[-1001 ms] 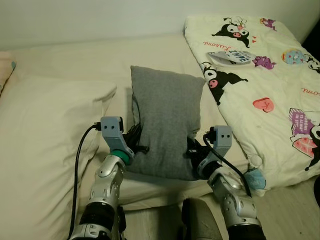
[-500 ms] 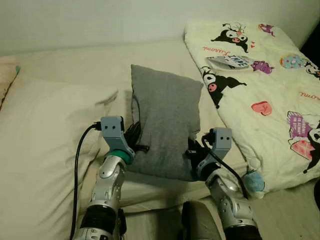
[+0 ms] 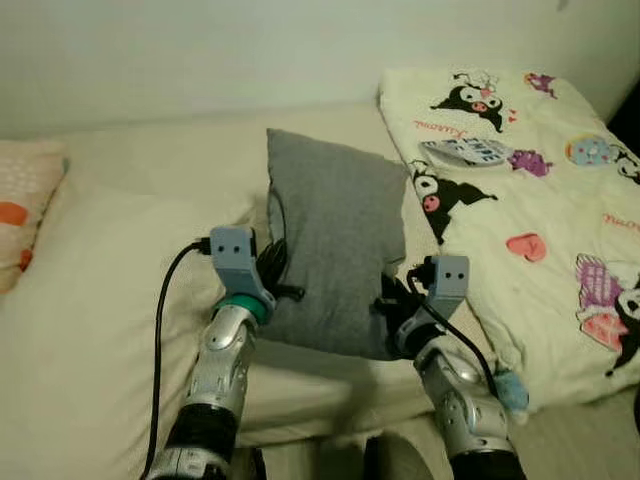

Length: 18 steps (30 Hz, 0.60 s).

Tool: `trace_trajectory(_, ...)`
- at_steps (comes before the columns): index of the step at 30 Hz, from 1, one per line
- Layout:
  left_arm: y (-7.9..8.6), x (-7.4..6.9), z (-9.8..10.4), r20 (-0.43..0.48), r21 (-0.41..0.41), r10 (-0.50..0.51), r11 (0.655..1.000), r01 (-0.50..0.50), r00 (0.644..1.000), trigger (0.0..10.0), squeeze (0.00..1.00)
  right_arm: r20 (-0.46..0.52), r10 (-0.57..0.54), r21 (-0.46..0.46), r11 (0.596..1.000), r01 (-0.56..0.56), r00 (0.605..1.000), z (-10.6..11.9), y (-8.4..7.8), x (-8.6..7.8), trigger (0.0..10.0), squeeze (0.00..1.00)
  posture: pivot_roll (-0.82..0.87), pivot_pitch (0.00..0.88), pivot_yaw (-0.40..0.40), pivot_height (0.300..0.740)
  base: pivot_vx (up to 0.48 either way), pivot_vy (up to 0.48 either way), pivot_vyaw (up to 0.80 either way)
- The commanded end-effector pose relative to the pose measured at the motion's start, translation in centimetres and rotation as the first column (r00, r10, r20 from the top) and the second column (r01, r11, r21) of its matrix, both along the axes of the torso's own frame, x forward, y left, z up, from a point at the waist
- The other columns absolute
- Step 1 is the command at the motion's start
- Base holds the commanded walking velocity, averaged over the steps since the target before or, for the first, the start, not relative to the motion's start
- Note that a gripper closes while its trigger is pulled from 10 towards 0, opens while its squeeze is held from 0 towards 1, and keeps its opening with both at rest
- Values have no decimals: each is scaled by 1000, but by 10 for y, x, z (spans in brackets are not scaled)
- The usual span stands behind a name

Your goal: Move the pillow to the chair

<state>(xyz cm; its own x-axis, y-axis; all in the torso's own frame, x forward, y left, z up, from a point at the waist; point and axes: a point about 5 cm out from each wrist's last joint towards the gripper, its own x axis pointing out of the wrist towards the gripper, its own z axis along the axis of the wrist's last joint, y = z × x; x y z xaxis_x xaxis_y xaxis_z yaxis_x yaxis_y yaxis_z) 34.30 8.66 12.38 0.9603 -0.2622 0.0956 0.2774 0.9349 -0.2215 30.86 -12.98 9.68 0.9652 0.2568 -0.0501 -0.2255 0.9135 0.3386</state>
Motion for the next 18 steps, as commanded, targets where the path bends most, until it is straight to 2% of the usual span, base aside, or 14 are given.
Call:
trace_trajectory(1, -12, 0, 1, 5, 10, -42, 999, 42, 999, 10000, 0, 49, 15, 17, 1000, -16, 999, 10, 6, 2, 10000, 0, -49, 0, 79, 715, 0, 0, 0)
trace_trajectory(6, -11, 1, 2, 3, 14, -36, 999, 36, 999, 10000, 0, 42, 23, 9, 1000, -23, 999, 8, 6, 2, 10000, 0, -41, 0, 72, 740, 0, 0, 0)
trace_trajectory(12, -10, -1, 1, 4, 30, -28, 999, 28, 1000, 10000, 0, 42, 25, 12, 1000, -26, 999, 8, 6, 3, 10000, 0, -28, 0, 68, 740, 0, 0, 0)
trace_trajectory(18, -1, -3, -2, 6, 57, 8, 998, -8, 1000, 10000, 0, 37, 24, 21, 999, -25, 999, 6, 8, 5, 10000, 0, 1, 0, 59, 740, 0, 0, 0)
